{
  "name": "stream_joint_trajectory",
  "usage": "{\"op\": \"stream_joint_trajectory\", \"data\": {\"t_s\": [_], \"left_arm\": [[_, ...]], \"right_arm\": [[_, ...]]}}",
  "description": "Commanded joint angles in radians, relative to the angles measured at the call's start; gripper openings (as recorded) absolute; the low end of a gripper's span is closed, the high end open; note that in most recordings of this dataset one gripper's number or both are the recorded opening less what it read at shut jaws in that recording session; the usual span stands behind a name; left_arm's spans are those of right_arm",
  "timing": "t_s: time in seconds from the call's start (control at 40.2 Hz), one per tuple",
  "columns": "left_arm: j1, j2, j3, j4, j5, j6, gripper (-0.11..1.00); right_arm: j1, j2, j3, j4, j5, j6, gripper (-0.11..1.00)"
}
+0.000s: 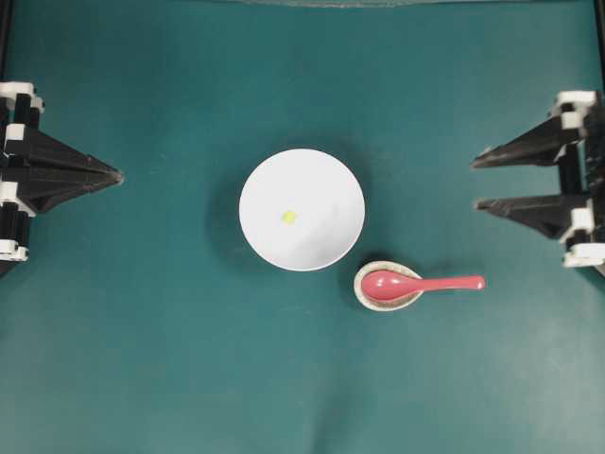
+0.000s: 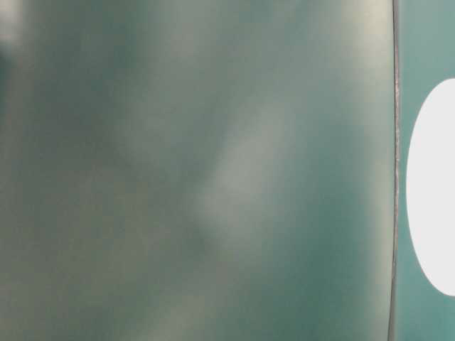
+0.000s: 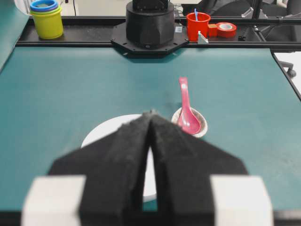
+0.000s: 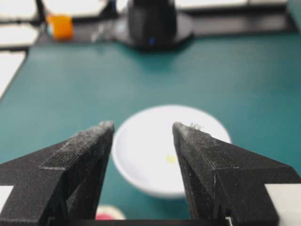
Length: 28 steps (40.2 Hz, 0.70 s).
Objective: Scoop the yellow hexagonal prism block from the bowl with a spoon using the right arm.
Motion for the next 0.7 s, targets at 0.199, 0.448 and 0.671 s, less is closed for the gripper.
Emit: {"op": "stream_joint_trajectory", "data": {"t_s": [0.199, 0.448, 0.671], "left_arm": [[0.002, 0.003, -0.031, 0.005, -0.003, 0.003, 0.01], [0.002, 0.003, -0.035, 0.005, -0.005, 0.003, 0.01], [0.002, 0.003, -0.037, 0.005, -0.003, 0.003, 0.01]], "right_arm": [[0.064, 0.163, 0.069, 0.023, -0.210, 0.002, 0.58], [0.176, 0.310, 0.167, 0.112, -0.451, 0.003, 0.58], [0.281, 0.476, 0.229, 0.207, -0.663, 0.003, 0.58]]}}
